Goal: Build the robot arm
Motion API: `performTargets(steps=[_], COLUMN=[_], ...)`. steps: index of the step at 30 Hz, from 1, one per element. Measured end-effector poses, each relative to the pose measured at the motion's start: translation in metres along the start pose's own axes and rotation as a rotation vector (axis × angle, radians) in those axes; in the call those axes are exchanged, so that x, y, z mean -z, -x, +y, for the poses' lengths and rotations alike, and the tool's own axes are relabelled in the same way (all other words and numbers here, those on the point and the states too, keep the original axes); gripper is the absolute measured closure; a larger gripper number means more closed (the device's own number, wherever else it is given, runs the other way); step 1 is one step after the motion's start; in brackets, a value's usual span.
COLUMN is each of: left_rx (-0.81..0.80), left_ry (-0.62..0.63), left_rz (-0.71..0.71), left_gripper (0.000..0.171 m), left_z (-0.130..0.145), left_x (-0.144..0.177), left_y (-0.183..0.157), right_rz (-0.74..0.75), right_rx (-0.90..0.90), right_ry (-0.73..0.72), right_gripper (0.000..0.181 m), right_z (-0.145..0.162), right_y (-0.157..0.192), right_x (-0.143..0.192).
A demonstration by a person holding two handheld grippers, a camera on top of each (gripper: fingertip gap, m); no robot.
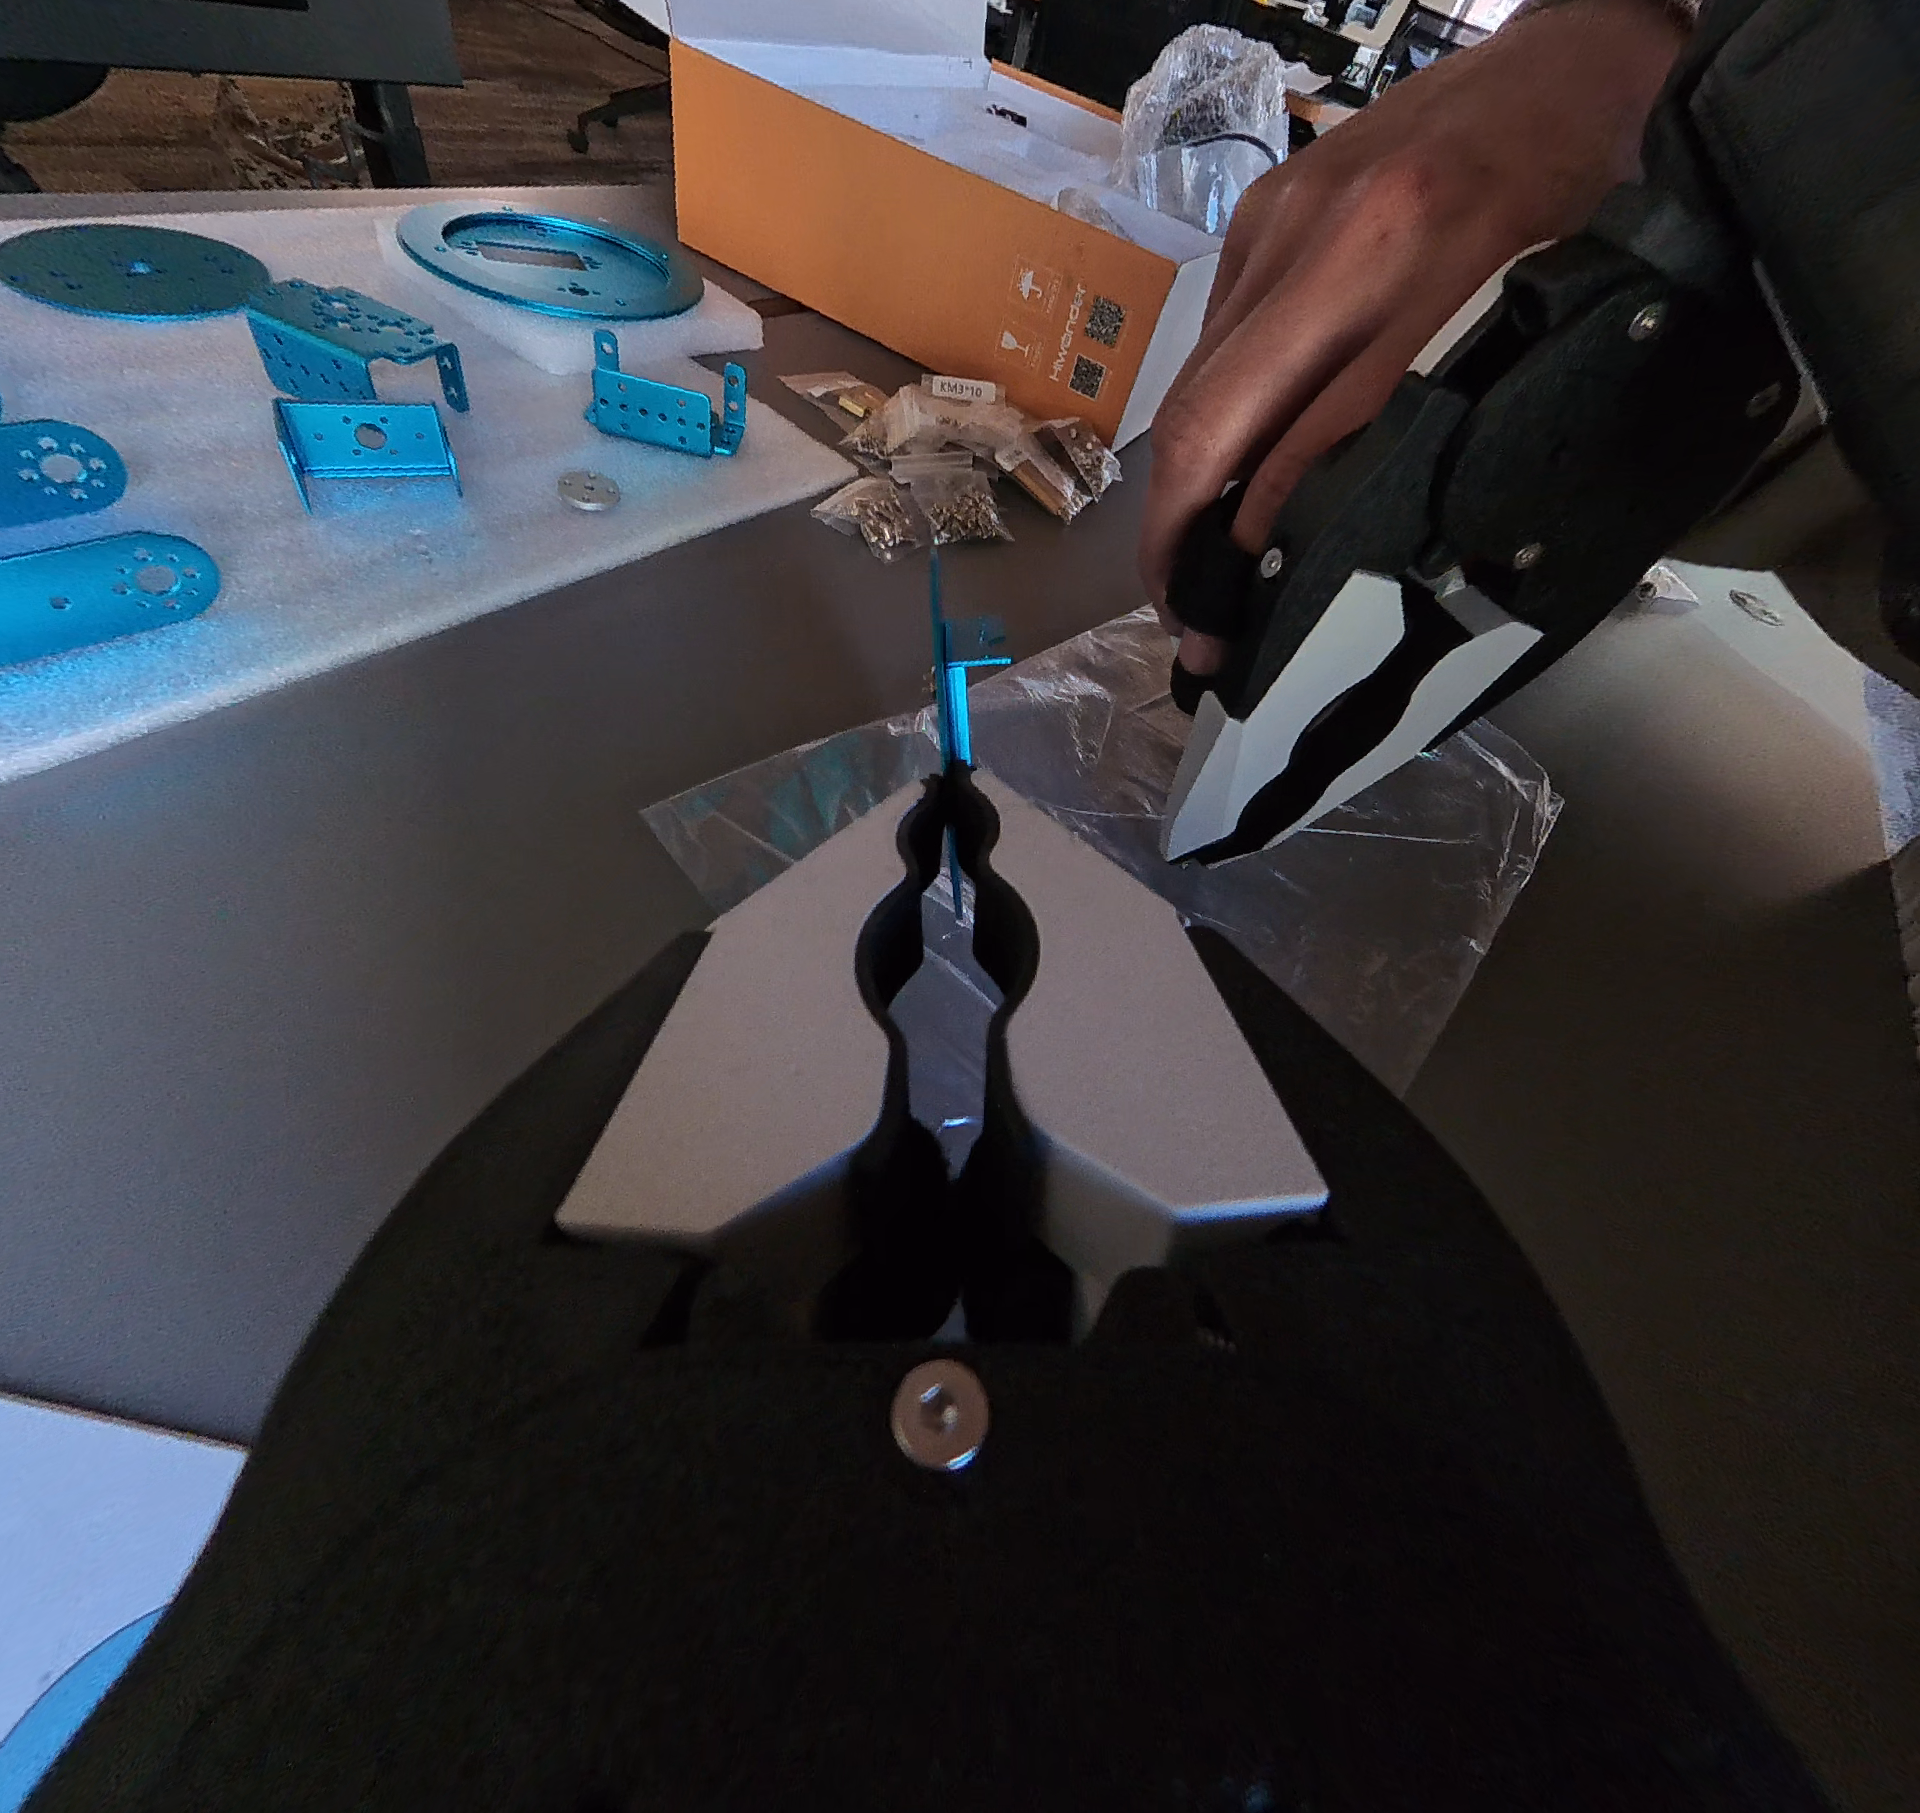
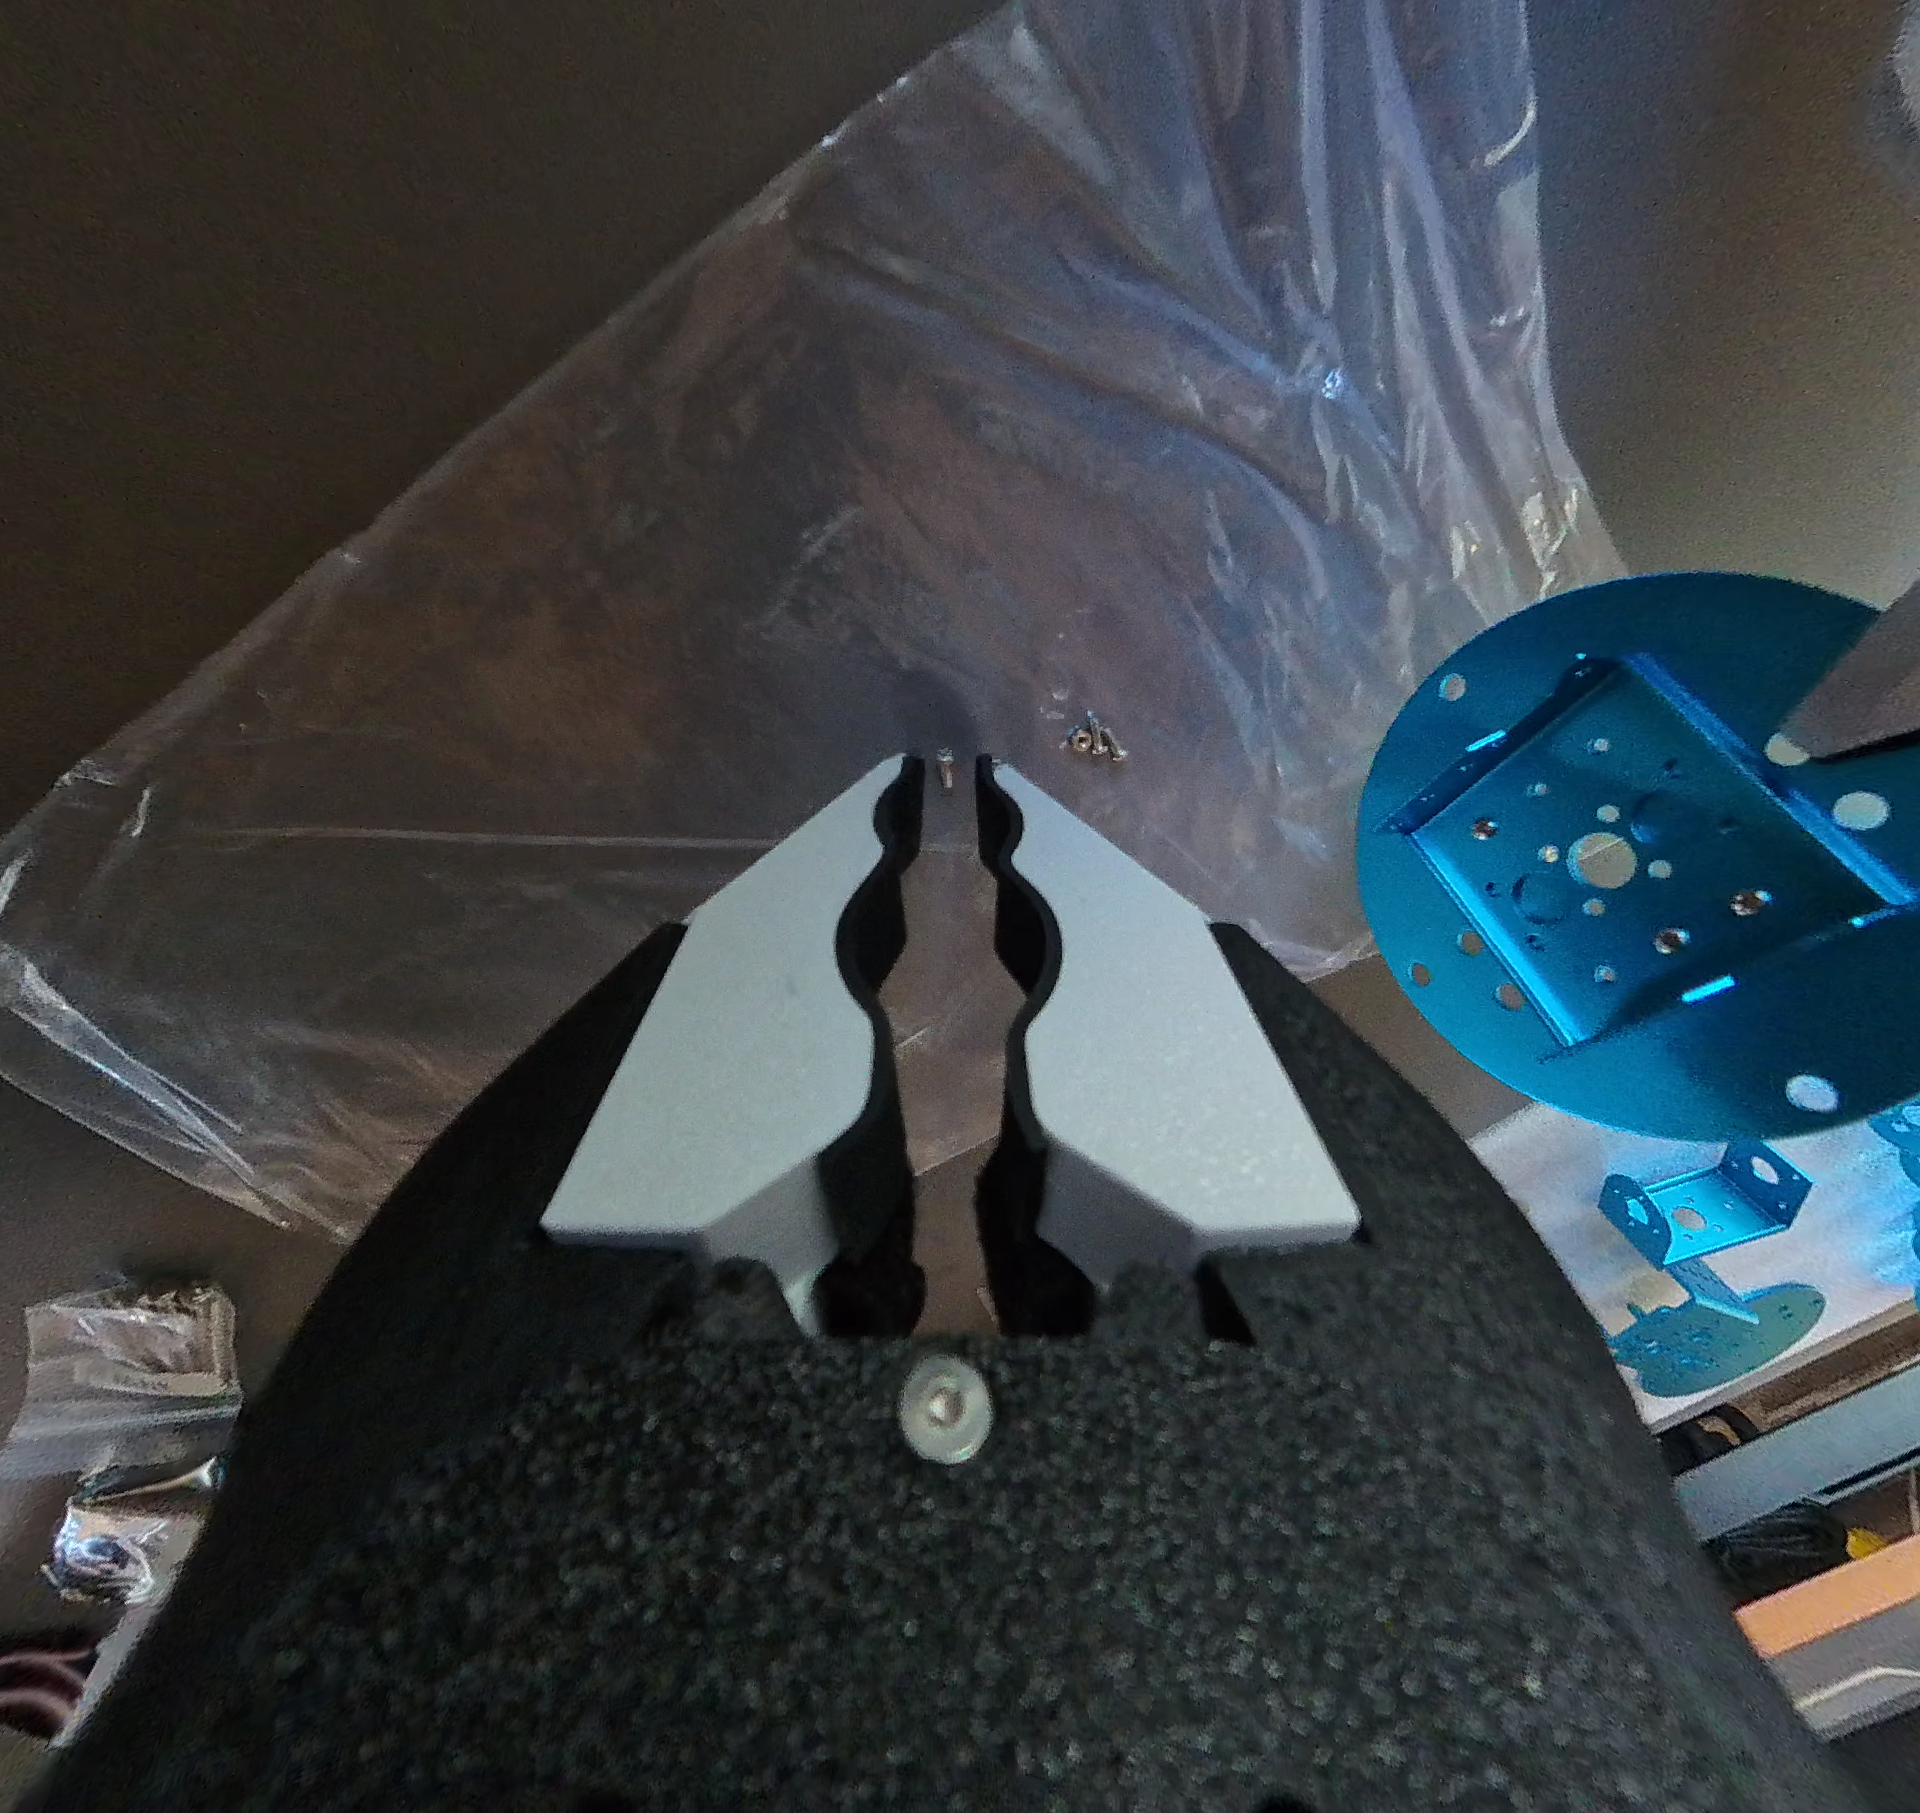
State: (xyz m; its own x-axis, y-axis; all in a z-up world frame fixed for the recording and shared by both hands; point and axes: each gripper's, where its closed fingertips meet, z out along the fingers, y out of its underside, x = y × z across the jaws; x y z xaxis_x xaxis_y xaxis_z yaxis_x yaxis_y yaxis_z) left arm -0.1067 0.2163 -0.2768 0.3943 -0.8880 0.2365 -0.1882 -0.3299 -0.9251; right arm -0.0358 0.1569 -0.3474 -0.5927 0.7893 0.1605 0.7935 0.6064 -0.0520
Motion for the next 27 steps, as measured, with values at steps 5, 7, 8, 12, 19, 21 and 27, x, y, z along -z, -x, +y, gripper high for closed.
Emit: performTargets(steps=[5,7,8,12,19,21,27], left_rx=[-0.003,-0.002,0.0,-0.001,0.019,0.048,0.316], left_ry=[0.003,0.006,0.009,0.012,0.003,-0.007,-0.104], left_rz=[0.005,0.009,0.011,0.013,0.028,0.049,0.258], left_gripper=[0.171,0.171,0.171,0.171,0.171,0.171,0.171], left_z=[0.0,0.001,0.002,0.002,0.002,0.0,-0.013], left_x=[0.0,-0.001,-0.002,-0.002,-0.001,-0.001,0.005], left_y=[-0.002,-0.002,-0.003,-0.003,-0.004,-0.005,-0.019], right_rz=[-0.019,-0.024,-0.03,-0.033,-0.003,0.027,0.224], right_rx=[0.011,0.016,0.017,0.009,-0.033,-0.081,-0.416], right_ry=[0.002,0.013,0.014,-0.001,-0.029,-0.085,-0.589], right_gripper=[0.174,0.176,0.177,0.179,0.18,0.18,0.18], right_z=[-0.002,-0.002,-0.002,-0.003,-0.001,-0.003,-0.023], right_y=[0.002,0.002,0.003,0.003,0.002,-0.001,-0.04], right_x=[-0.002,-0.002,-0.002,-0.002,0.0,0.007,0.067])
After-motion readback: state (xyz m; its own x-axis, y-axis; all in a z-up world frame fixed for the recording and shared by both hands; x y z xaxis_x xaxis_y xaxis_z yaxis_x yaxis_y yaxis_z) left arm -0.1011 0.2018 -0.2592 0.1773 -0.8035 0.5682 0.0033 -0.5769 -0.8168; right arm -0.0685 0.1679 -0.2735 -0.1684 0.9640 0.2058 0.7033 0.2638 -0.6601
